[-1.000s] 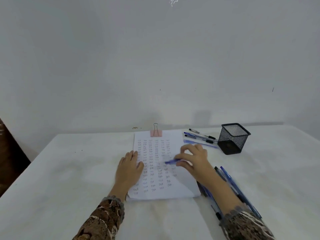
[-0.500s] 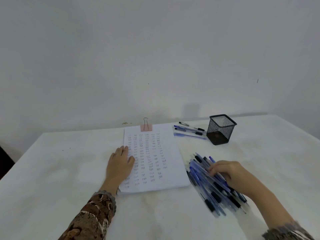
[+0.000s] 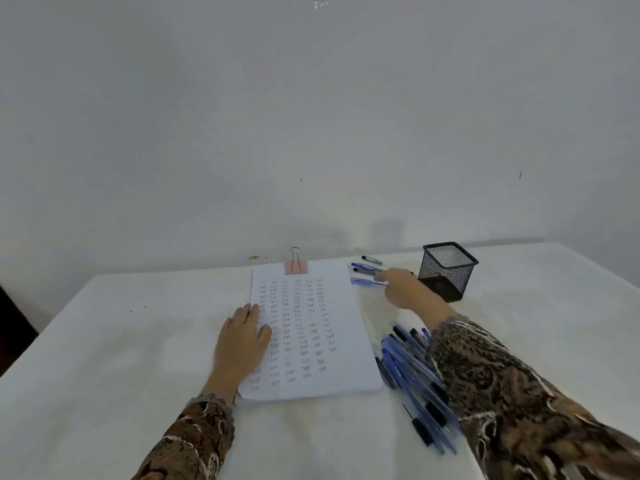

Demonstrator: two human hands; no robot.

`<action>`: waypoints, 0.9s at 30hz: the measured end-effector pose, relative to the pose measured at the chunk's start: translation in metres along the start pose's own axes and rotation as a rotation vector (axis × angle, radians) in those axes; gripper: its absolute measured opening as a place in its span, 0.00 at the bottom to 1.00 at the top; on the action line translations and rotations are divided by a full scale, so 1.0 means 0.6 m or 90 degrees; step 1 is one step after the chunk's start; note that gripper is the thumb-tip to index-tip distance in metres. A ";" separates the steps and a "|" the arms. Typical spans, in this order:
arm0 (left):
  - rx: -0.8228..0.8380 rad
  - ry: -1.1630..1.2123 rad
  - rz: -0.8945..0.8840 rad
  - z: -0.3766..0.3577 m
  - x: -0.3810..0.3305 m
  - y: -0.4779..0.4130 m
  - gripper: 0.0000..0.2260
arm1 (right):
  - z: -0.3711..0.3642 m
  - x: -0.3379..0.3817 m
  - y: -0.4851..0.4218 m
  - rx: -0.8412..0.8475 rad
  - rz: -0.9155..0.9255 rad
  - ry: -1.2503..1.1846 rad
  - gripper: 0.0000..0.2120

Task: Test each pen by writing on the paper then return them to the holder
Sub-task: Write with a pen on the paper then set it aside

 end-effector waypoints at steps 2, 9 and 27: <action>0.000 -0.005 0.001 0.000 0.002 -0.001 0.26 | -0.022 -0.006 -0.031 0.076 0.012 0.067 0.23; -0.012 -0.001 0.008 0.003 0.000 -0.002 0.35 | -0.041 -0.013 -0.062 -0.015 0.018 0.155 0.20; -0.038 0.058 -0.203 -0.003 0.000 0.007 0.27 | -0.120 0.188 0.001 -0.111 0.403 0.138 0.21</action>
Point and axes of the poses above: each hand's wrist, its own y-axis away from the middle knuckle, its own z-axis out of the back of the hand, x = y × z, the point moved 1 cm from there along -y, towards the middle knuckle, and after that the axes turned 11 degrees about z, right-handed, at the moved point
